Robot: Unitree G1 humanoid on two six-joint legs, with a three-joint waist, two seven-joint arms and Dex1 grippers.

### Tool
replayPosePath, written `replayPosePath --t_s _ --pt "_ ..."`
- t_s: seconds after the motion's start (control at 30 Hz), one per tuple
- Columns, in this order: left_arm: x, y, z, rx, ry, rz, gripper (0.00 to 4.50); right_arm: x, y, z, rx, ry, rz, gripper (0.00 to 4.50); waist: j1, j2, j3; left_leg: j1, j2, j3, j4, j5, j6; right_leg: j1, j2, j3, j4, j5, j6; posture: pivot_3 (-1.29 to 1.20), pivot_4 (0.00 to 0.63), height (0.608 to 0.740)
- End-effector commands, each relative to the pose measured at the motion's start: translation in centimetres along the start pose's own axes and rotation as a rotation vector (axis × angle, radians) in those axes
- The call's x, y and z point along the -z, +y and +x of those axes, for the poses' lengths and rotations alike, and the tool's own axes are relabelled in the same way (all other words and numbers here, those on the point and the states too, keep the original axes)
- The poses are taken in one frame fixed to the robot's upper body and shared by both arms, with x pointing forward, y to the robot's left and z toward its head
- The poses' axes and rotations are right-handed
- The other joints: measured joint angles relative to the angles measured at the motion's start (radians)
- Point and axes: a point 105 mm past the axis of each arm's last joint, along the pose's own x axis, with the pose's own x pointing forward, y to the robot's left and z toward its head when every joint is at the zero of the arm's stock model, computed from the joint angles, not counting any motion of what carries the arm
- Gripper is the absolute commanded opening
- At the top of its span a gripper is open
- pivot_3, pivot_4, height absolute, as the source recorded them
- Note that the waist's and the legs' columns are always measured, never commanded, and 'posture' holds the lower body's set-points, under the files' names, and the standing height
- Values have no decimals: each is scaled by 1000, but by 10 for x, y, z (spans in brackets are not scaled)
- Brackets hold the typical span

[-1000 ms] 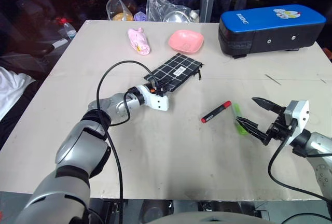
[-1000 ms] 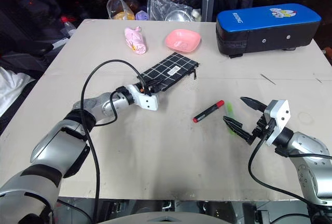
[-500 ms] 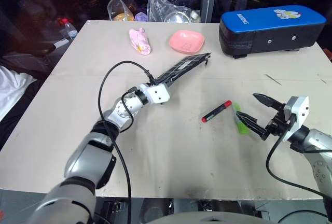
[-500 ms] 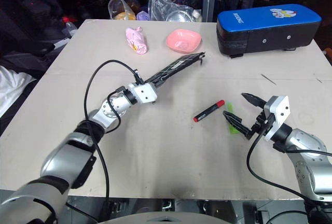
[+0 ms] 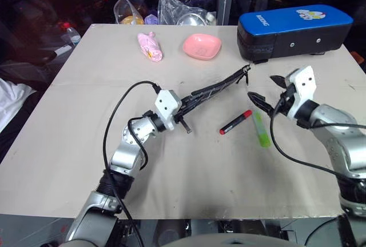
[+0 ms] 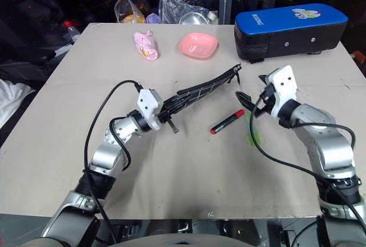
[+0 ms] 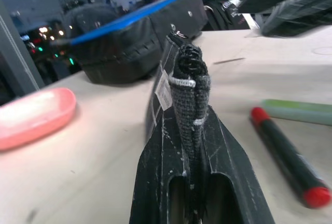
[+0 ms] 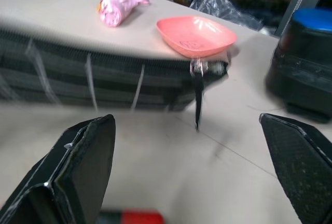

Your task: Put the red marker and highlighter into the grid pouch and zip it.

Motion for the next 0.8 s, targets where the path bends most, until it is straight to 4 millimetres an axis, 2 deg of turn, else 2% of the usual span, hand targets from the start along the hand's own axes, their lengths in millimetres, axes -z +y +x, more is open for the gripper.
replayPosePath --t_s 0.03,0.3,0.6,0.8 --pt "-11 -2 2 1 -29 19 25 -5 -7 8 25 0 65 4500 2 0 0 0 0 0 0 0 0 0 0 0 0 0 0 0 150 740" --pt "-13 -6 2 -7 -31 -8 25 1 -20 22 8 8 120 4500 -1 0 0 -1 0 -1 0 0 0 0 0 -1 -1 0 0 0 150 740" --pt "-13 -6 1 2 -23 -7 25 3 -31 31 -36 48 -36 4500 -4 1 0 -1 0 -1 -1 0 0 0 0 0 -1 0 0 0 150 740" --pt "-7 -12 -2 8 -17 -8 25 -5 -27 41 -68 25 -45 4500 -3 1 1 -1 1 0 -1 0 0 0 -1 0 -1 0 0 0 150 740"
